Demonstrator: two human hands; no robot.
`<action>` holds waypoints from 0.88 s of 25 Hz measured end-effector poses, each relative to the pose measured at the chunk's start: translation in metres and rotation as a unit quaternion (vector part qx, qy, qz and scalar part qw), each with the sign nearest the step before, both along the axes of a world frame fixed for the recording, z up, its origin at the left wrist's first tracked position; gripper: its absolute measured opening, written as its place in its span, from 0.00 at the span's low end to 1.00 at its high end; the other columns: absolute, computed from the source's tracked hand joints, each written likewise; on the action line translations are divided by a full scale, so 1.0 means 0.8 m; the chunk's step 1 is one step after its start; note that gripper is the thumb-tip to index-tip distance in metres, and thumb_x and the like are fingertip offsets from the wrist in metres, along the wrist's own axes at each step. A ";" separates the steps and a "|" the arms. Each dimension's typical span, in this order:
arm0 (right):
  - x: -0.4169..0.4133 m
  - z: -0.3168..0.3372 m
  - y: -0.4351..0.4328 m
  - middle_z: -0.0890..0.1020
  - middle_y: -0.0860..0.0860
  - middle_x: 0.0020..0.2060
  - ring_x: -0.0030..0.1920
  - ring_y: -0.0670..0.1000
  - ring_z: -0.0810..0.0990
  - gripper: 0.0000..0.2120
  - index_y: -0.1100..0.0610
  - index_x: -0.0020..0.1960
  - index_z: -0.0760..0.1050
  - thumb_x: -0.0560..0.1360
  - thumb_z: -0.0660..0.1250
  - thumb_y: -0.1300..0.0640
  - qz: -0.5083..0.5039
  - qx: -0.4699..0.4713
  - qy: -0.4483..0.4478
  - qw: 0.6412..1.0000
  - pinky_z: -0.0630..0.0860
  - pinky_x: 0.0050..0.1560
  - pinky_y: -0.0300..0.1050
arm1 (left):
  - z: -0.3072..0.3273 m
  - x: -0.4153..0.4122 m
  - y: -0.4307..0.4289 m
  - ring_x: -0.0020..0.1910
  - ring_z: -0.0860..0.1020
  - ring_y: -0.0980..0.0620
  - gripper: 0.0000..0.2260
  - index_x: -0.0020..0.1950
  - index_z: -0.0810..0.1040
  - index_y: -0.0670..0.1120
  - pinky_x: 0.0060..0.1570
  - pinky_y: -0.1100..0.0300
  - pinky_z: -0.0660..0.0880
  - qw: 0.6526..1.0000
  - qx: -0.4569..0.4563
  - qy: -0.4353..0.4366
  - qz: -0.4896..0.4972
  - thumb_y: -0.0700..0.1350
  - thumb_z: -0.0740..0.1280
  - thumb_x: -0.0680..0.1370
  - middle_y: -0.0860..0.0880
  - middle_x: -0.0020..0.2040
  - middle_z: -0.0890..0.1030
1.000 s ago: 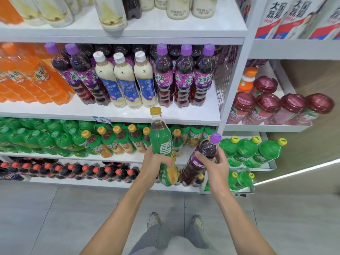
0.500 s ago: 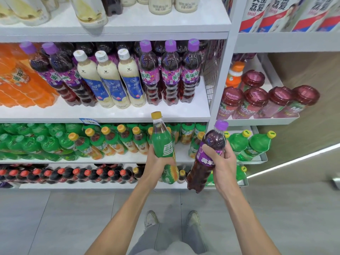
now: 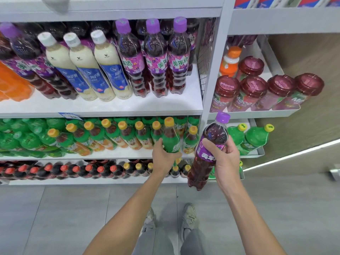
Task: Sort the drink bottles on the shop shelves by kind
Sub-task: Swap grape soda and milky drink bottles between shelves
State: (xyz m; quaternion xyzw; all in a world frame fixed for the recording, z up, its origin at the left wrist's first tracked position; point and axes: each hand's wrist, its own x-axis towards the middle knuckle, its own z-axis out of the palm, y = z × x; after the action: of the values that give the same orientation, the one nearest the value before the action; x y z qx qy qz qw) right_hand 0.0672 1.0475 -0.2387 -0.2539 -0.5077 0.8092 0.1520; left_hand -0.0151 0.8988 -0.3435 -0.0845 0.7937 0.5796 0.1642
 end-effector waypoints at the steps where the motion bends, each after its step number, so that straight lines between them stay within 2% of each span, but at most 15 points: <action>1: 0.002 -0.004 0.004 0.88 0.52 0.47 0.46 0.51 0.86 0.21 0.55 0.56 0.82 0.64 0.80 0.62 0.006 0.000 -0.009 1.000 0.82 0.49 0.45 | -0.007 -0.002 0.006 0.51 0.79 0.50 0.26 0.59 0.76 0.47 0.51 0.57 0.76 1.000 -0.025 0.012 -0.001 0.37 0.83 0.66 0.48 0.55 0.81; 3: 0.004 -0.013 0.009 0.88 0.54 0.49 0.48 0.53 0.86 0.20 0.53 0.55 0.83 0.65 0.82 0.62 0.018 0.011 -0.025 0.999 0.82 0.50 0.47 | -0.018 -0.006 0.018 0.49 0.79 0.49 0.25 0.59 0.76 0.46 0.48 0.59 0.75 0.998 -0.059 0.019 0.008 0.36 0.82 0.66 0.46 0.54 0.82; 6: 0.002 -0.024 0.016 0.88 0.55 0.49 0.48 0.53 0.86 0.21 0.56 0.57 0.83 0.65 0.81 0.62 0.025 0.012 -0.041 0.999 0.82 0.48 0.45 | -0.034 -0.008 0.031 0.45 0.78 0.50 0.24 0.55 0.74 0.48 0.45 0.61 0.74 0.995 -0.087 0.020 0.047 0.35 0.81 0.66 0.49 0.49 0.81; 9: 0.001 -0.031 0.021 0.88 0.53 0.47 0.45 0.50 0.86 0.23 0.59 0.58 0.82 0.64 0.81 0.62 0.026 0.028 -0.053 0.998 0.82 0.46 0.41 | -0.053 -0.006 0.043 0.45 0.79 0.50 0.24 0.59 0.76 0.46 0.47 0.60 0.75 0.992 -0.090 0.019 0.081 0.35 0.80 0.66 0.48 0.49 0.83; 12: 0.001 -0.039 0.025 0.88 0.51 0.46 0.44 0.48 0.86 0.21 0.62 0.61 0.81 0.68 0.78 0.68 0.030 0.037 -0.075 0.996 0.81 0.45 0.39 | -0.068 -0.007 0.055 0.49 0.82 0.47 0.24 0.59 0.76 0.48 0.53 0.53 0.80 0.990 -0.079 0.019 0.111 0.37 0.80 0.68 0.47 0.50 0.84; 14: 0.002 -0.043 0.028 0.88 0.52 0.46 0.44 0.48 0.86 0.22 0.62 0.61 0.80 0.68 0.77 0.69 0.035 0.044 -0.089 0.994 0.82 0.46 0.40 | -0.079 -0.011 0.063 0.54 0.82 0.45 0.23 0.61 0.77 0.44 0.58 0.51 0.80 0.989 -0.081 0.022 0.125 0.37 0.80 0.69 0.45 0.54 0.85; 18: 0.006 -0.047 0.032 0.89 0.52 0.46 0.43 0.47 0.86 0.21 0.61 0.61 0.81 0.69 0.77 0.70 0.047 0.048 -0.105 0.992 0.81 0.43 0.38 | -0.095 -0.015 0.075 0.59 0.80 0.45 0.26 0.66 0.77 0.42 0.59 0.59 0.75 0.987 -0.073 0.007 0.140 0.37 0.80 0.70 0.44 0.59 0.84; 22: 0.007 -0.049 0.033 0.88 0.51 0.45 0.43 0.47 0.86 0.20 0.60 0.59 0.81 0.69 0.76 0.71 0.055 0.038 -0.106 0.992 0.81 0.43 0.38 | -0.102 -0.020 0.080 0.60 0.80 0.43 0.26 0.67 0.76 0.41 0.59 0.58 0.75 0.987 -0.065 -0.019 0.145 0.36 0.79 0.70 0.43 0.60 0.83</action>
State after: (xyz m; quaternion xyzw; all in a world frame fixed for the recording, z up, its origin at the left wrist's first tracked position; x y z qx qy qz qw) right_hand 0.0727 1.0740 -0.2777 -0.3038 -0.5648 0.7648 0.0620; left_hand -0.0310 0.9627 -0.4252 -0.2204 0.8055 0.5431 0.0873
